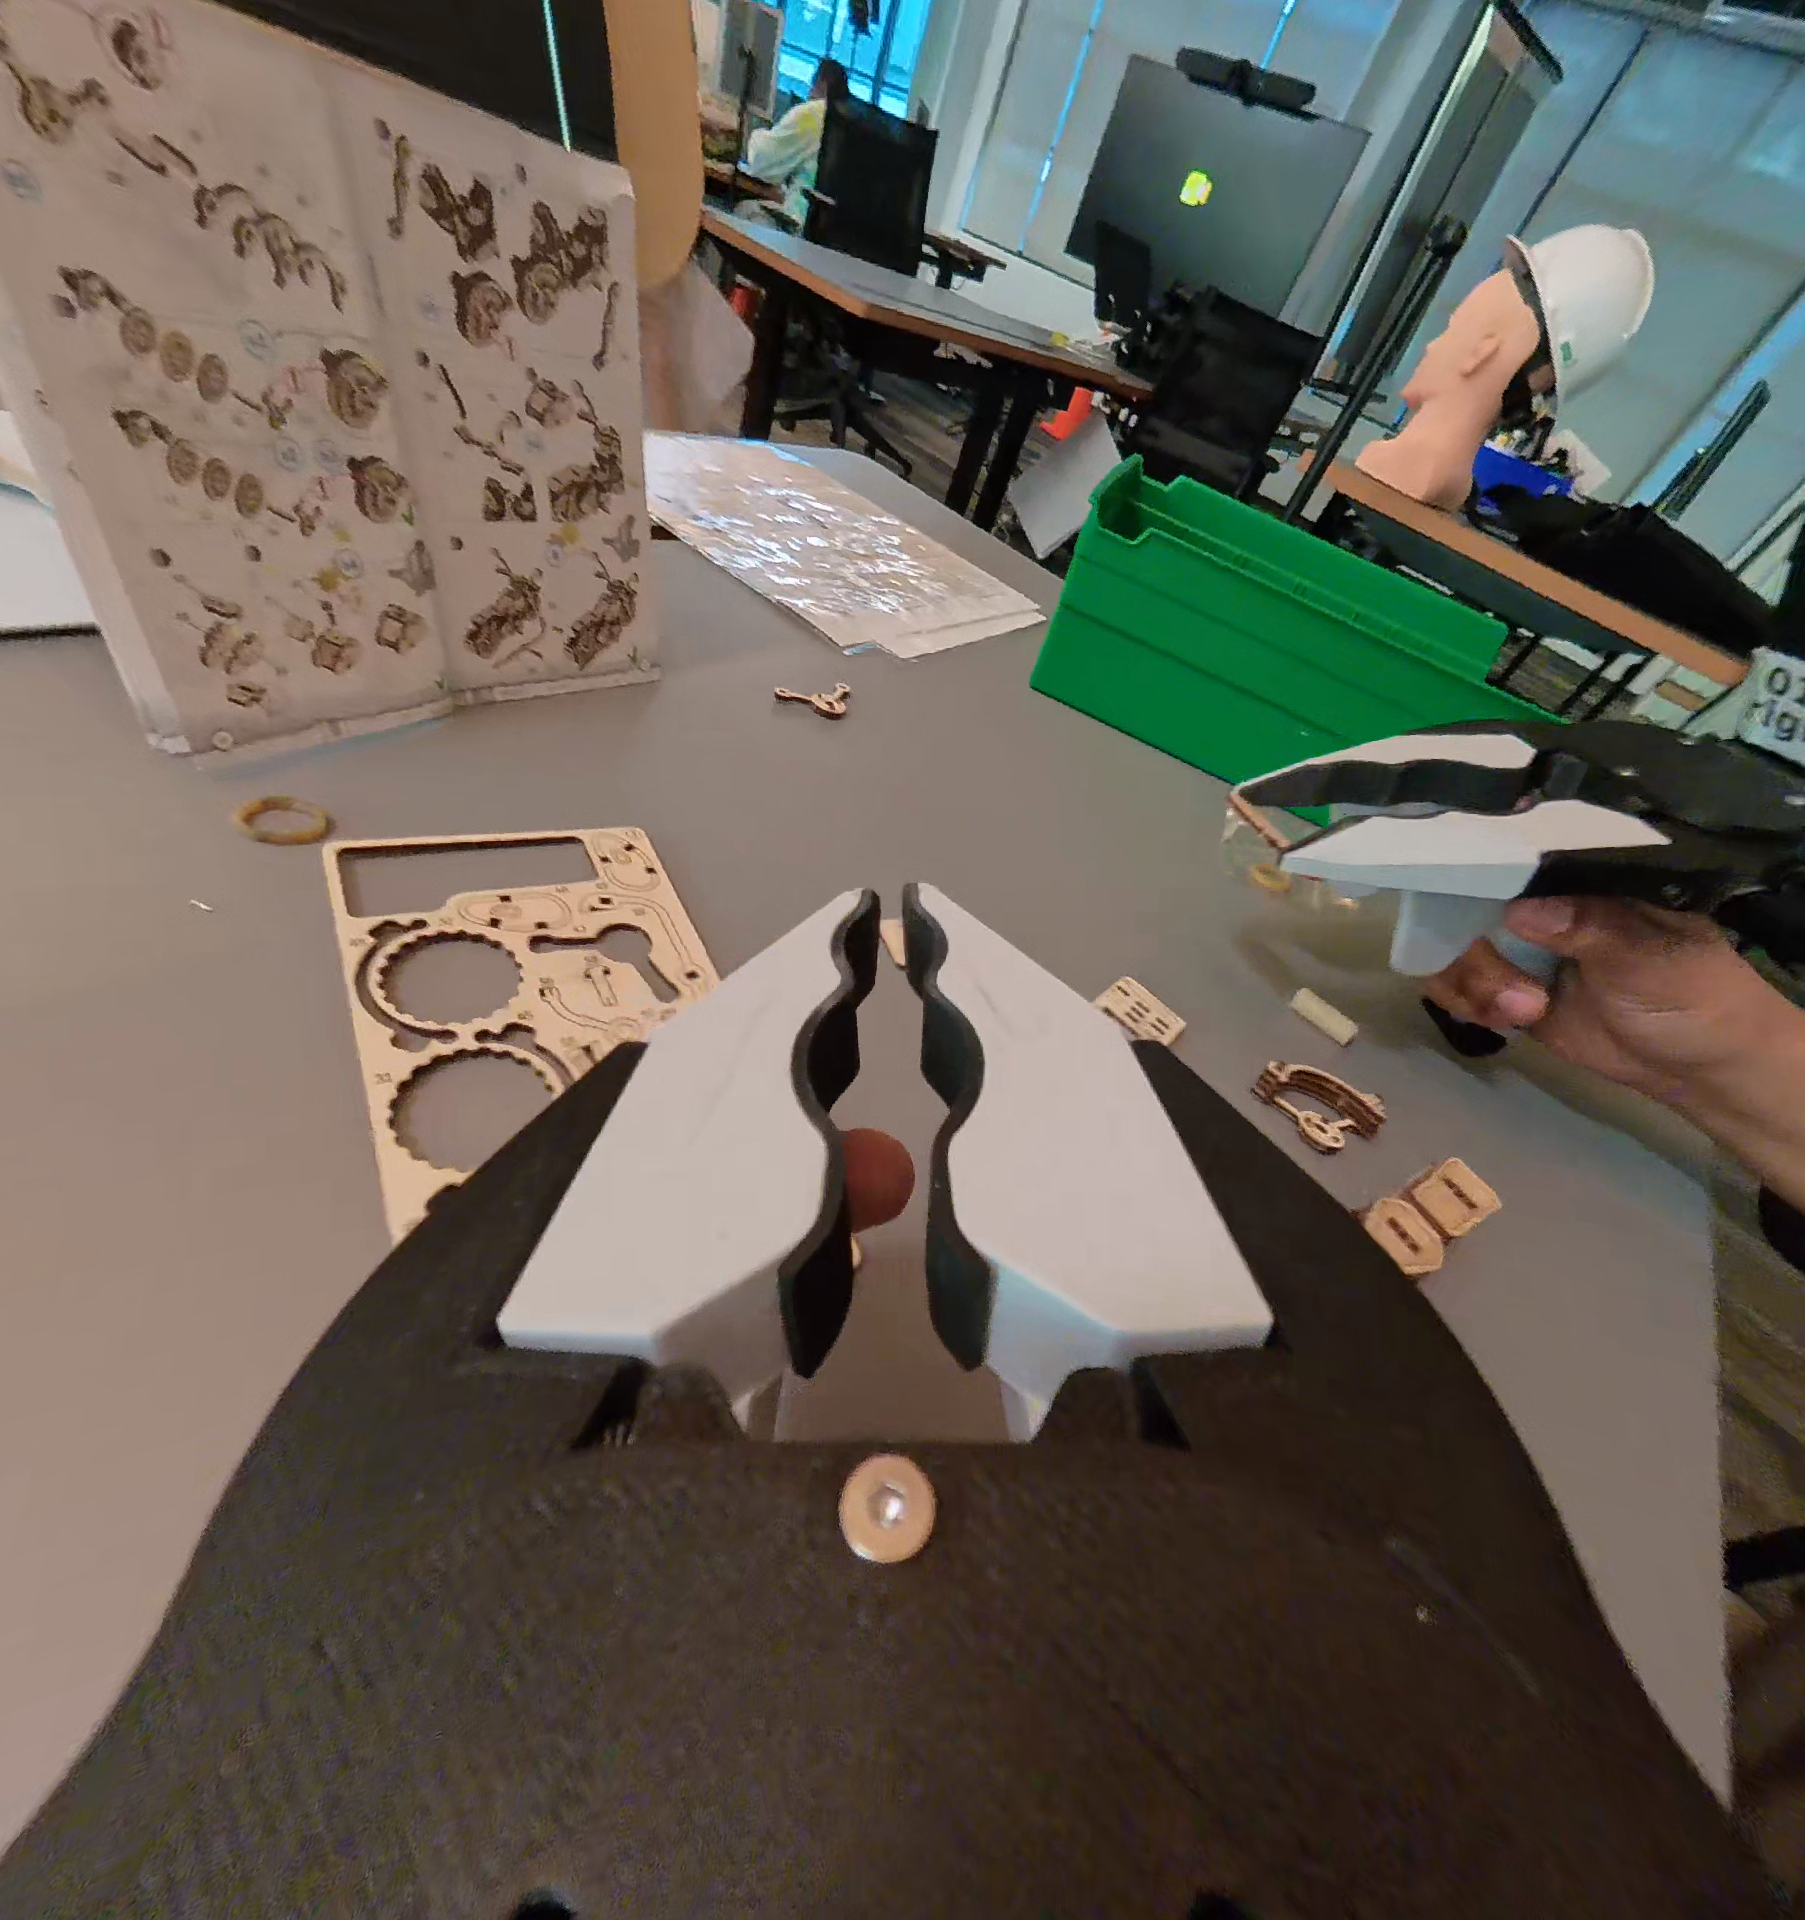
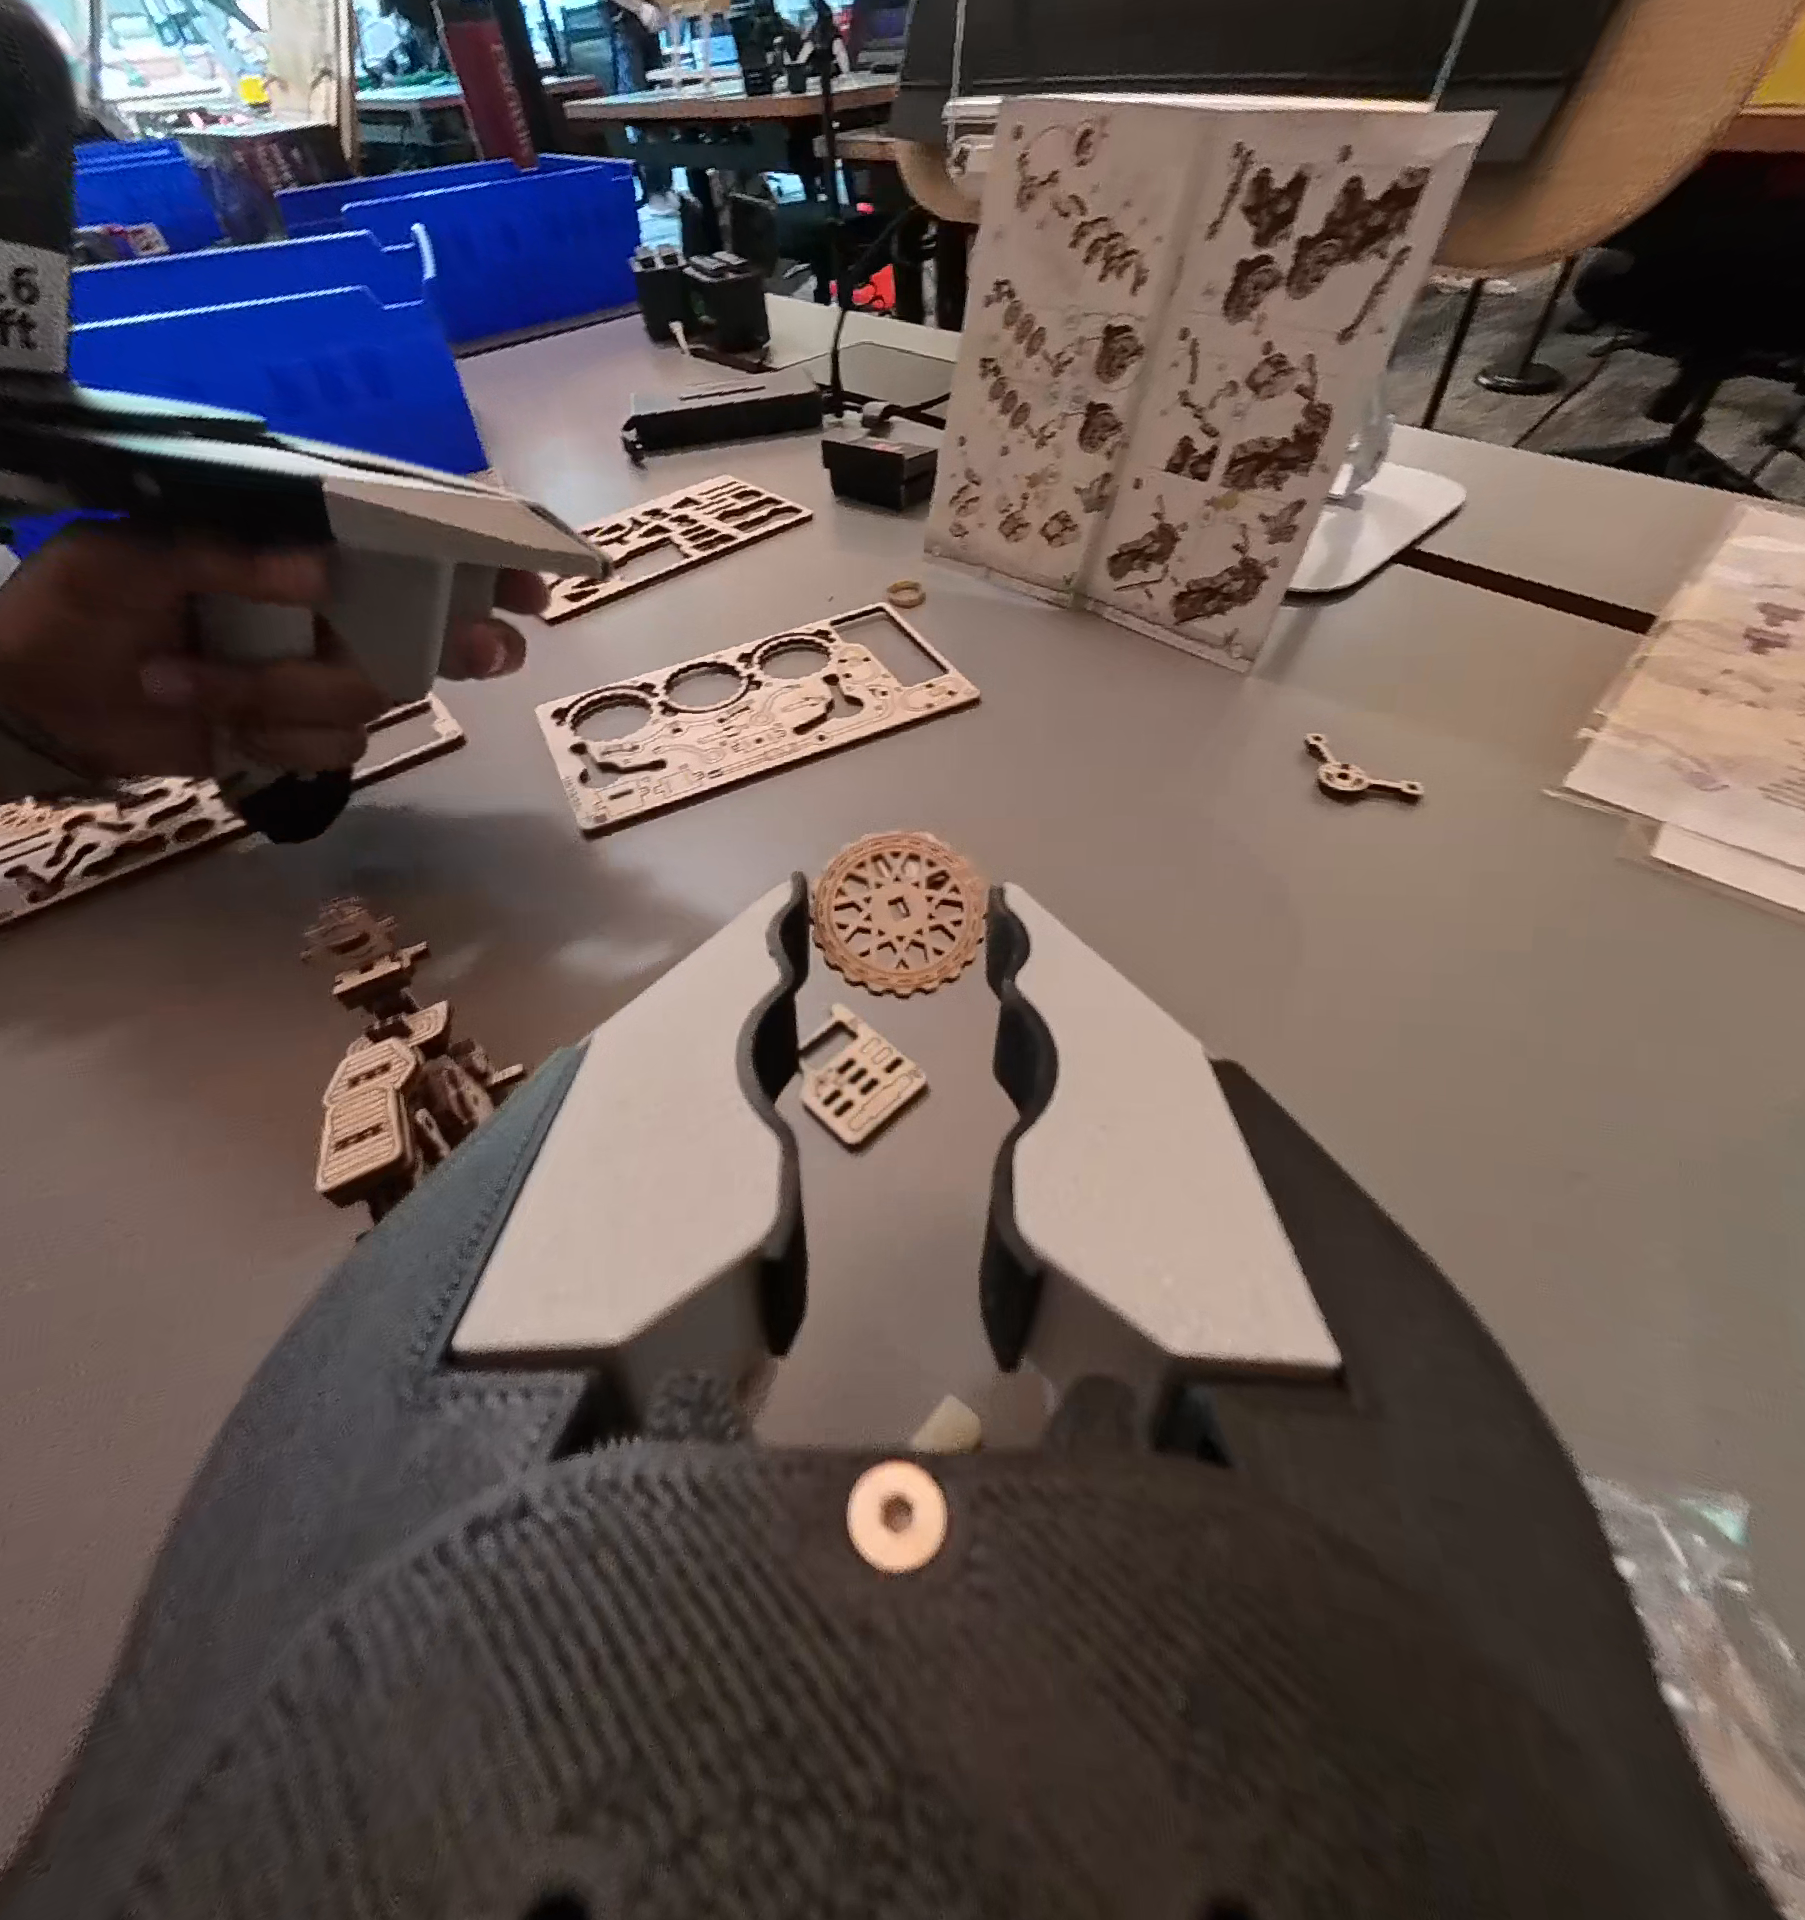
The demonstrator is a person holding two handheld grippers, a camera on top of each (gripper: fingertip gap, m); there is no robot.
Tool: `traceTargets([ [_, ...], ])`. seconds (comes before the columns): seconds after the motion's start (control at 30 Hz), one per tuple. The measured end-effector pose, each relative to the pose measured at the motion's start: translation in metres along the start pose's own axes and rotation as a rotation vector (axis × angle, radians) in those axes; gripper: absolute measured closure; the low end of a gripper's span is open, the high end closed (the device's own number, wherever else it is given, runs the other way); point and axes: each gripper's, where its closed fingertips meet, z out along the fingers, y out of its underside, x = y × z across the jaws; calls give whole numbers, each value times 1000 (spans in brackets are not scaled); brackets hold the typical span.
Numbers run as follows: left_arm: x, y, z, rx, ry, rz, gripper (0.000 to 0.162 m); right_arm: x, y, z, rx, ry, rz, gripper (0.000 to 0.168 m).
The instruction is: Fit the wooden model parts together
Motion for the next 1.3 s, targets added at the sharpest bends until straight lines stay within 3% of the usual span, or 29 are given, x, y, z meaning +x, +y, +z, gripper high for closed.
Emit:
traceTargets([
  [0.47, 15, 23, 7, -95, 79, 0, 158, -23, 9, 7, -44, -100, -98, 135],
  [0.87, 9, 23, 7, -95, 94, -81, 157, -27, 17, 12, -83, -119, -100, 135],
  [1.1, 23, 3, -5, 19, 135, 37, 162, -6, -7, -1, 34, -14, -82, 135],
  [1.3, 24, 5, -5, 19, 223, -107, 160, 25, -3, -4, 27, 87, -55, 135],
])
